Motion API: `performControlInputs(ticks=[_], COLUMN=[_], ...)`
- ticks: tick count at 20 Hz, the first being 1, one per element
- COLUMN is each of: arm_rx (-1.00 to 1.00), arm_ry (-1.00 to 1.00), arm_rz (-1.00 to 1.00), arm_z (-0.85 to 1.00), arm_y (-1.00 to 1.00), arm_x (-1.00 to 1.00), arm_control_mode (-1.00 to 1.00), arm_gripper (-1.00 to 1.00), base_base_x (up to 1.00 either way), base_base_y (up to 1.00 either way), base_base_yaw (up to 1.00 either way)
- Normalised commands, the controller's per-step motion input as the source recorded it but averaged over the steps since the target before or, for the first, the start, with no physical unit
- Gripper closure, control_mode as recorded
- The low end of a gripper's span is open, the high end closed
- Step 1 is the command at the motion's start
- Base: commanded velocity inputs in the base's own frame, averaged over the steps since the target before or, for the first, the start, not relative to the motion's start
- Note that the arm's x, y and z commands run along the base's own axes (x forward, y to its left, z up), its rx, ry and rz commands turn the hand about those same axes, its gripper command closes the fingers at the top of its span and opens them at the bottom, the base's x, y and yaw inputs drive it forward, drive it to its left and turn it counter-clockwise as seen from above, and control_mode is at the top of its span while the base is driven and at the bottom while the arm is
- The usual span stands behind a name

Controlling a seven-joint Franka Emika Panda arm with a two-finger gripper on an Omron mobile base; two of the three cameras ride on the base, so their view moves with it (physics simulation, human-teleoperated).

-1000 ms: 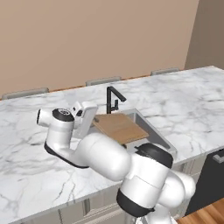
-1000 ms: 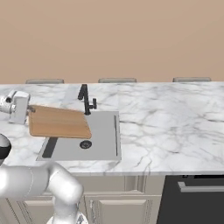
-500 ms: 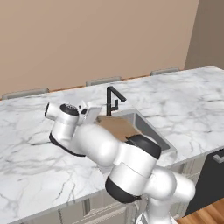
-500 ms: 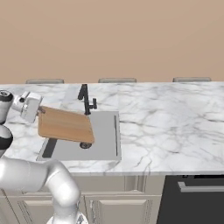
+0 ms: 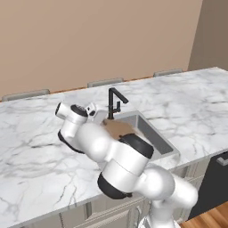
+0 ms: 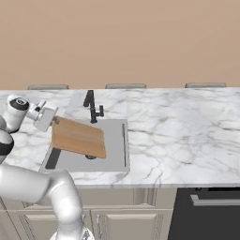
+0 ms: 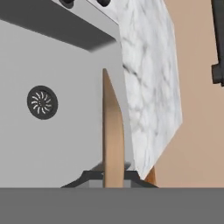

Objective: Move the cutting board and knife to the sink. Then move spray from the cabinet to the counter.

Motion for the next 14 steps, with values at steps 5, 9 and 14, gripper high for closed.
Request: performControlInputs(ticks=[5,9,14], arm_rx=[0.01,0.00,0.00], arm_ry=[0.00,0.00,0.00], arm_rz=[0.00,0.00,0.00], arm_z=[-0.37,-0.35,-0.34], arm_y=[-0.20,-0.21,-0.19], arm_x=[0.37,0.37,0.34], arm_control_mode=[-1.00,-1.00,-1.00], arm_gripper=[1.00,1.00,1.00], base_base_x=[0.00,0.00,0.00], base_base_y=[0.00,0.00,0.00], base_base_yaw=[0.00,0.00,0.00])
